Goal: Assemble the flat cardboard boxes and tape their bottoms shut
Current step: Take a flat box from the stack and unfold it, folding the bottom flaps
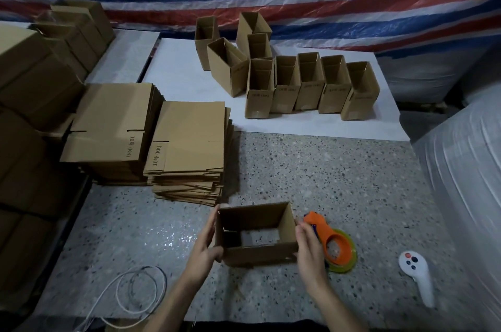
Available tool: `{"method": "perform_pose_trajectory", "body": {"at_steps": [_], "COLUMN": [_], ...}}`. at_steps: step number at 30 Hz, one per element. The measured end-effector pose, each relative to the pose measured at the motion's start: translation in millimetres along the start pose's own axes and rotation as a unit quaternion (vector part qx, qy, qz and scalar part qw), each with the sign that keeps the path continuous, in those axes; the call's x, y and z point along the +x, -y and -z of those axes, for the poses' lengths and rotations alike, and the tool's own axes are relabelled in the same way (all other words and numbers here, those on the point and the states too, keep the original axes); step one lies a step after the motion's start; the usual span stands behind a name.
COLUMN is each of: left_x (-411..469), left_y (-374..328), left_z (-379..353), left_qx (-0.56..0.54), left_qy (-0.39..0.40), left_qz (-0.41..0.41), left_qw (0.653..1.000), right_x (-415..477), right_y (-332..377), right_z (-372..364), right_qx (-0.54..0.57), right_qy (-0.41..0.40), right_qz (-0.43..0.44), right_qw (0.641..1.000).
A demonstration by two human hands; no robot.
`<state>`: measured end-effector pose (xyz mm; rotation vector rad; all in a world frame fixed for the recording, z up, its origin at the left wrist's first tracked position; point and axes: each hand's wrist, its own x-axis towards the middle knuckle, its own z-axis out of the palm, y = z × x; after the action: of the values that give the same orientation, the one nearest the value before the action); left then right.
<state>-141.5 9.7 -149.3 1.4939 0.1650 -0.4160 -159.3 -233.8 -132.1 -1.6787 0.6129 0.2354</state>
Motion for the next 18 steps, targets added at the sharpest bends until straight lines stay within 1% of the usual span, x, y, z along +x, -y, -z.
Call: {"method": "perform_pose_trajectory", "body": {"at_steps": [3,5,6,10,12,14,18], "left_x": [-1.6,-3.1,-3.7,-2.8,-2.1,-1.7,-2.8], "left_y": [9.0,8.9,7.8,3.1,3.0,2.0,4.0], "left_z": [5.7,8.5,9.3,9.1,8.0,6.6,10.0], "left_qx": [-0.040,-0.053,-0.058,-0.058,-0.064,-0.076,-0.075], "left_qy": [0.002,0.013,0.017,0.036,0.026,0.005,-0.017], "left_qz": [0.040,0.061,0.069,0.076,0.093,0.119,0.154], "left_qw": [0.998,0.997,0.996,0.995,0.993,0.990,0.985], "right_x": [6.5,10.6,12.6,18.5,22.6,28.7,38.2], "right_y": [-2.8,-5.5,-7.3,-6.7,-7.1,-5.2,2.8], "right_z": [7.9,14.6,17.5,18.5,13.1,7.1,3.7], "right_qx": [0.051,0.099,0.103,0.038,-0.023,-0.080,-0.106], "right_qy": [0.010,0.045,0.062,0.106,0.109,0.113,0.134], "right_qz": [-0.075,-0.135,-0.150,-0.150,-0.145,-0.159,-0.202], "right_qw": [0.996,0.985,0.981,0.982,0.983,0.978,0.965]}}
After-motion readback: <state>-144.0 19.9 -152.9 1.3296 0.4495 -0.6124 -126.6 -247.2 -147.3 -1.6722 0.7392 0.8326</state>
